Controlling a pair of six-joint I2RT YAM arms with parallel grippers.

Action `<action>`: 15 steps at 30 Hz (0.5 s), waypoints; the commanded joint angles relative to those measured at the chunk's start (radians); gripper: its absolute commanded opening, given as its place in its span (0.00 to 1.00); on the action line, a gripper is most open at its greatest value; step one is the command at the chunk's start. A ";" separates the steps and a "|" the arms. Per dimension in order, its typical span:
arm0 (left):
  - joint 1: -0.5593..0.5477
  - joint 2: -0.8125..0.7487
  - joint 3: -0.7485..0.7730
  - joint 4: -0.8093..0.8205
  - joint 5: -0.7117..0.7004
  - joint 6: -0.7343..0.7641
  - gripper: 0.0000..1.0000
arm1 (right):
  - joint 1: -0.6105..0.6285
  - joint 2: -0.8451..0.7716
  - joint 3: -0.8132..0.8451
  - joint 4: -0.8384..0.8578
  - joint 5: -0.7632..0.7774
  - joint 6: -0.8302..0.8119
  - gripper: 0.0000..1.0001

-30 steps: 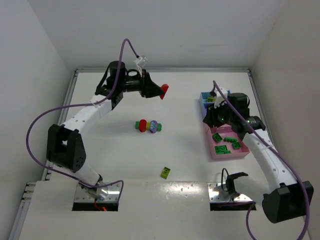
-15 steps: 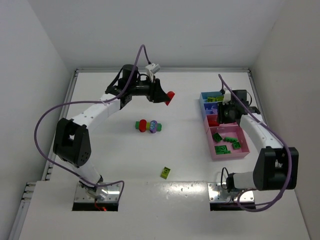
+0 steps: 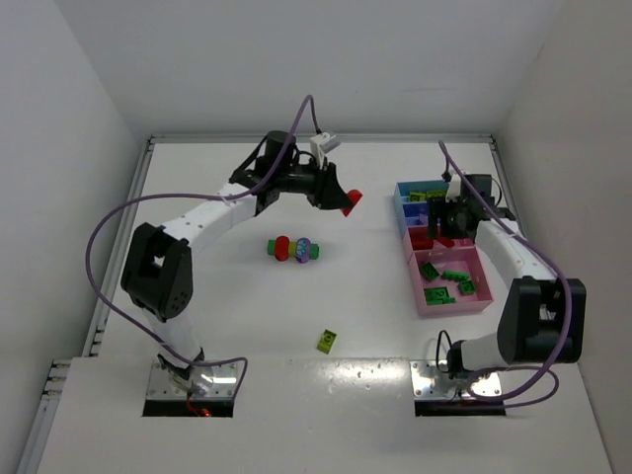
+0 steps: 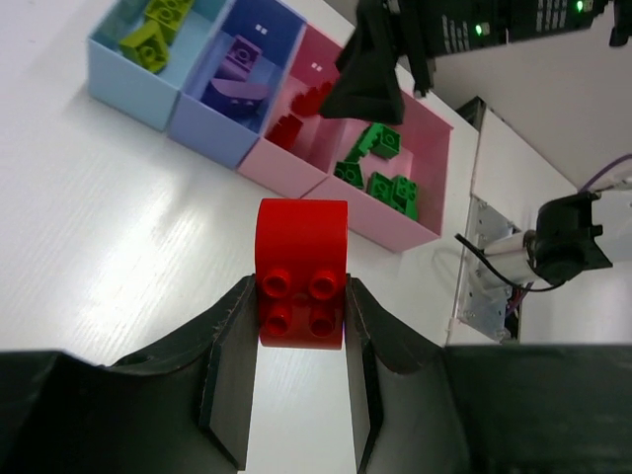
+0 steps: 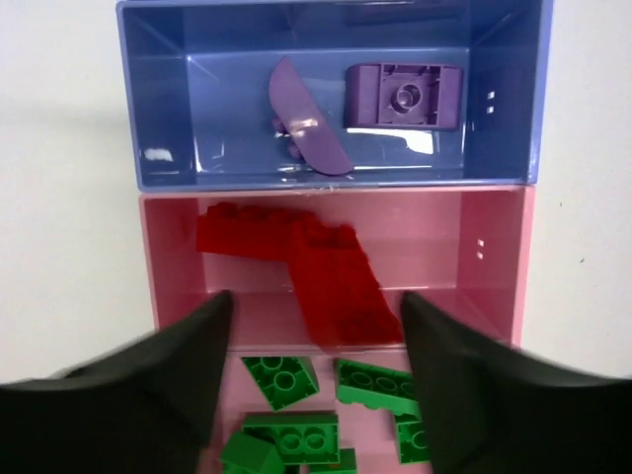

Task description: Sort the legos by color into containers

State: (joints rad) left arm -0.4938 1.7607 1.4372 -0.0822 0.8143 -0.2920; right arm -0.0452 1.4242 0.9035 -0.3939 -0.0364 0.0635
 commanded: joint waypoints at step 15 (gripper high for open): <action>-0.262 0.299 0.304 -0.102 -0.017 0.080 0.00 | -0.145 -0.395 0.018 0.021 -0.105 0.082 0.85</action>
State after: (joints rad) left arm -0.7353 1.9980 1.6531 -0.1478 0.8017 -0.2379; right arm -0.1749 1.1103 0.8963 -0.3763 -0.1280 0.1127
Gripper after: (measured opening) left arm 0.398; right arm 0.853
